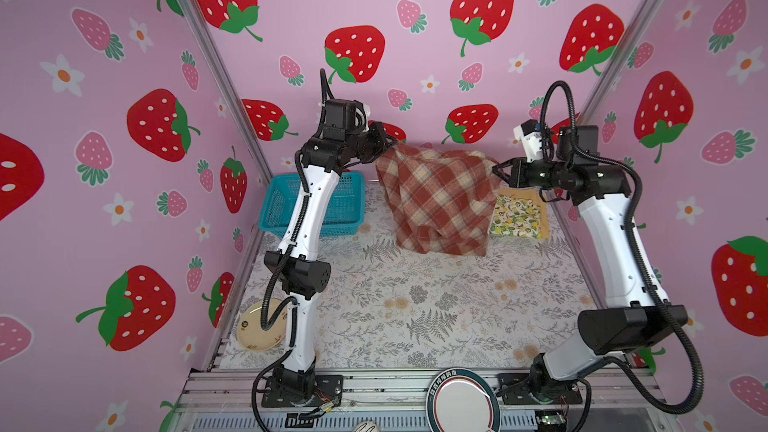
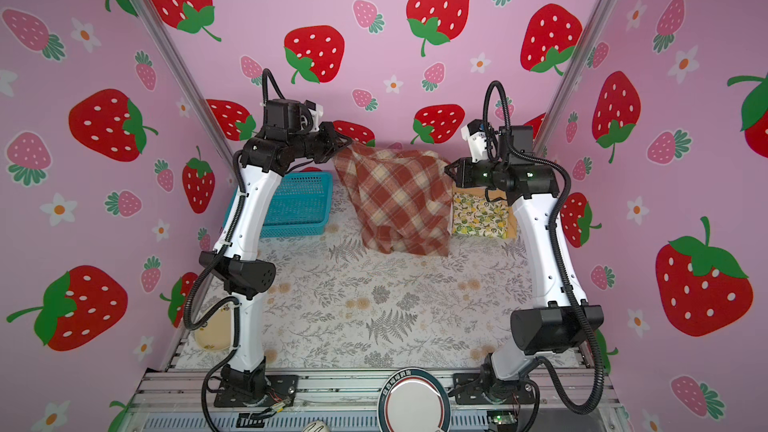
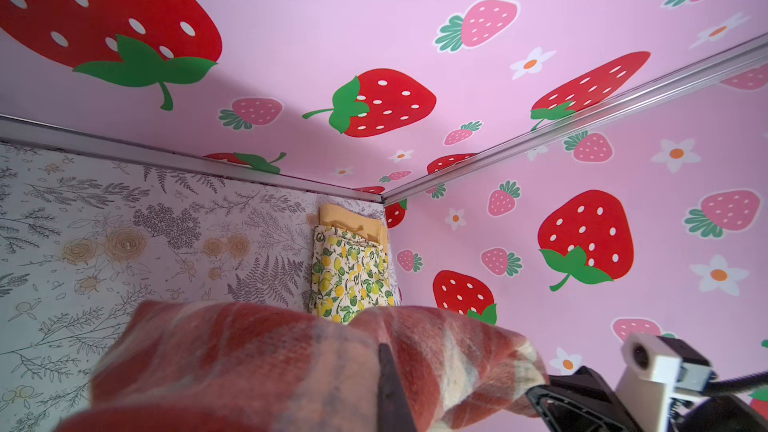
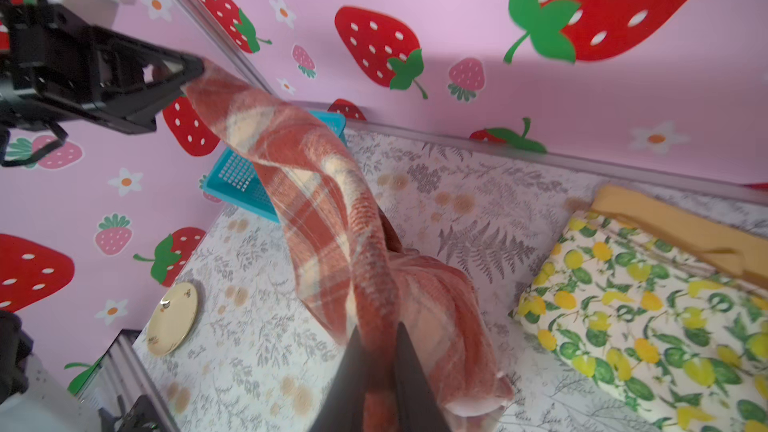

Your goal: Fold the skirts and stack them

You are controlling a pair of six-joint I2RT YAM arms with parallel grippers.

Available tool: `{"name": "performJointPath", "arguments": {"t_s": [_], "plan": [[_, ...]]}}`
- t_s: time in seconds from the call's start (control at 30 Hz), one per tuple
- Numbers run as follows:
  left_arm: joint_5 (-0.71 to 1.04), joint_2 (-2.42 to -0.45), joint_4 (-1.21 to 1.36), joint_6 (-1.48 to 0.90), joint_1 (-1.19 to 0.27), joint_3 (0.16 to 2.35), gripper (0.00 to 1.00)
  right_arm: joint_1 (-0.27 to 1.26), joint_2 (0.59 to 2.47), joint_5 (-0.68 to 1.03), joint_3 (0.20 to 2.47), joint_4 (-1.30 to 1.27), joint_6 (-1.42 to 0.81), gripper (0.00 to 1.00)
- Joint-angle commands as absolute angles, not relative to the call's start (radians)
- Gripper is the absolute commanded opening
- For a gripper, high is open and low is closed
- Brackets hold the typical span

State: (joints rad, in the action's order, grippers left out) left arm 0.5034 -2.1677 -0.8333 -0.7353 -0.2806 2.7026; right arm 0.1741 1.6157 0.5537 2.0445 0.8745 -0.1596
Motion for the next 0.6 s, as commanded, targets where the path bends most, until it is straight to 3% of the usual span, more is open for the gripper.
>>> {"name": "performJointPath", "arguments": {"t_s": [0.0,0.23,0.33,0.4,0.5,0.57], "plan": [[0.437,-1.97,-0.763,-0.633,-0.288,2.676,0.0,0.17,1.578,0.463,2.17,0.969,-0.123,0.15],[0.237,-1.691,-0.755,-0.445,-0.322,2.376,0.0,0.218,1.427,0.507,1.984,0.797,-0.136,0.13],[0.147,-1.58,-0.688,-0.394,-0.357,2.238,0.0,0.242,1.326,0.412,1.905,0.713,-0.169,0.19],[0.154,-1.591,-0.685,-0.378,-0.353,2.217,0.0,0.241,1.35,0.442,1.881,0.732,-0.164,0.2],[0.317,-1.835,-0.979,-0.371,-0.36,2.572,0.0,0.242,1.423,0.504,1.889,0.785,-0.144,0.15],[0.27,-1.945,-1.134,-0.293,-0.448,2.805,0.0,0.242,1.36,0.491,1.819,0.67,-0.188,0.16]]}}
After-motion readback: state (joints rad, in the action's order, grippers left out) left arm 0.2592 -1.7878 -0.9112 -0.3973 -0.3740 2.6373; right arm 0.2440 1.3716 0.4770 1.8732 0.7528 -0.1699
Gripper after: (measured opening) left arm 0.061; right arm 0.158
